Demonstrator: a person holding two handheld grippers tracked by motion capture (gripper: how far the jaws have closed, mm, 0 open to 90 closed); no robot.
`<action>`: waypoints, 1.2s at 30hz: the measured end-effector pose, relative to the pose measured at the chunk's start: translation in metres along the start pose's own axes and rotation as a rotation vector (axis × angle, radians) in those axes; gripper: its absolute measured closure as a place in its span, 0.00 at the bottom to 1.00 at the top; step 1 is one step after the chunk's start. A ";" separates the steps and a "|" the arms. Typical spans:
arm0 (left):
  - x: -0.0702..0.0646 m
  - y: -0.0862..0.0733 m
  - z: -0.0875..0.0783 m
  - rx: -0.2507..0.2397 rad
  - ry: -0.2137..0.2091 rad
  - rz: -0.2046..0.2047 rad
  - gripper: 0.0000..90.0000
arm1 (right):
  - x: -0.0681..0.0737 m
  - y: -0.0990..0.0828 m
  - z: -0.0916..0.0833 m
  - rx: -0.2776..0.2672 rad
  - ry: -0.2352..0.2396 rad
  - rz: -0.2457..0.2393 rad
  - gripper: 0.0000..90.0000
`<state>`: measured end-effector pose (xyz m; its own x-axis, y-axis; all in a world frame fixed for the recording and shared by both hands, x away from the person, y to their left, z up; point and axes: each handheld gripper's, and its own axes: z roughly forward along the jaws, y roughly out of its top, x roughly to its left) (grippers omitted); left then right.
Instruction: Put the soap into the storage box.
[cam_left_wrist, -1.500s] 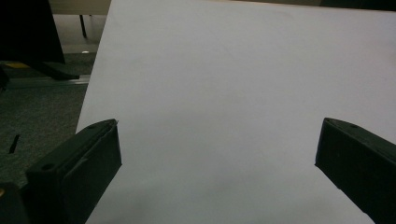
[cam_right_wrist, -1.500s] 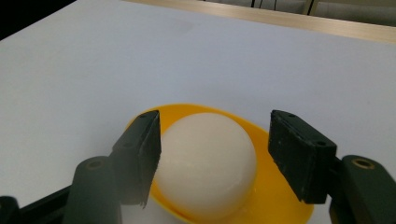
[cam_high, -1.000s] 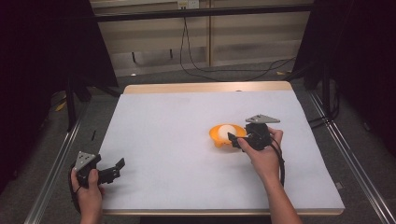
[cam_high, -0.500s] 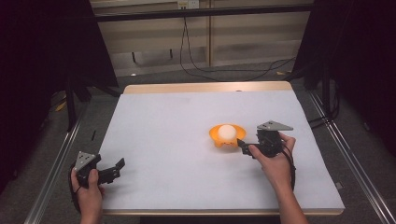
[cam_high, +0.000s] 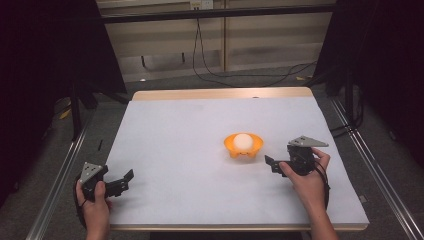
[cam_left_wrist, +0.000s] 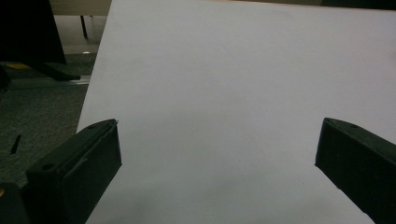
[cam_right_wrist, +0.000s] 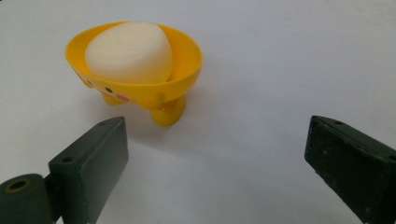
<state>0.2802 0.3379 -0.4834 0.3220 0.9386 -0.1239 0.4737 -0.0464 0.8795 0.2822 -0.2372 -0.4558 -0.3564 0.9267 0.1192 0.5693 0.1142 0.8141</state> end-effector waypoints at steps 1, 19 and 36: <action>0.000 0.000 0.000 0.000 0.000 0.000 0.00 | -0.002 -0.002 -0.001 -0.001 0.002 -0.001 0.06; 0.000 0.000 0.000 0.001 -0.002 0.005 0.00 | -0.033 -0.029 -0.025 0.000 -0.035 0.031 0.02; 0.000 0.000 0.000 -0.001 0.000 0.008 0.00 | -0.069 -0.056 -0.055 0.007 -0.108 0.080 0.02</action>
<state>0.2798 0.3377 -0.4833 0.3261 0.9381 -0.1167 0.4700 -0.0538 0.8810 0.2340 -0.3270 -0.4784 -0.2279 0.9661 0.1216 0.5979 0.0403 0.8006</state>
